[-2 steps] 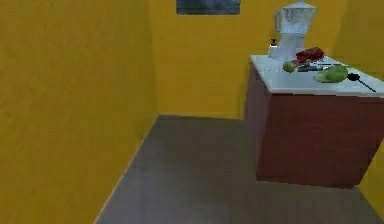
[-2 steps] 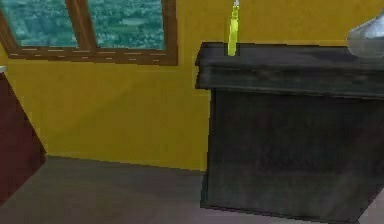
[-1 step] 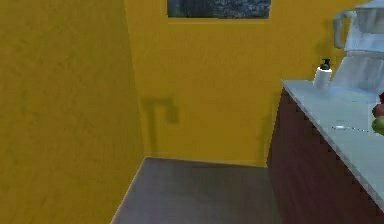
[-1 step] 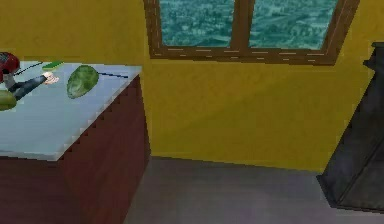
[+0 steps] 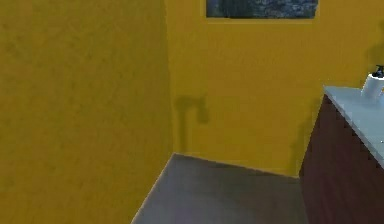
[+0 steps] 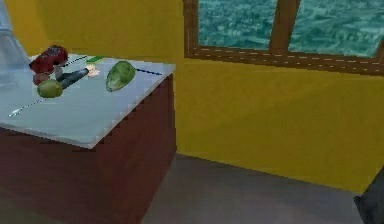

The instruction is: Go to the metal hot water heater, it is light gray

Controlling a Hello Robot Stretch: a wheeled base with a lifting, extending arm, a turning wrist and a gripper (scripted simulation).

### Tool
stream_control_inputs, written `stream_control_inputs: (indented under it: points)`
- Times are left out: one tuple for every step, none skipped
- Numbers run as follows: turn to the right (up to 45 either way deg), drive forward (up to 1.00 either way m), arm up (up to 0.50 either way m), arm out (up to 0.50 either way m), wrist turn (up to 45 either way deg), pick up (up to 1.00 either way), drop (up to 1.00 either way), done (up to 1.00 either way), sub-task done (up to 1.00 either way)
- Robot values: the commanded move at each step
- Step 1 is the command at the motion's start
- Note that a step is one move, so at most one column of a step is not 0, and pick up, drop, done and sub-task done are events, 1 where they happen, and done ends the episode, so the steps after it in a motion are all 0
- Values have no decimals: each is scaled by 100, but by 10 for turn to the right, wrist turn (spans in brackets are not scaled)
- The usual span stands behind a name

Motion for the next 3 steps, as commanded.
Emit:
stream_control_inputs:
  points:
    - [0,25,0,0,0,0,0,0,0]
    - [450,0,0,0,0,0,0,0,0]
    - [90,0,0,0,0,0,0,0,0]
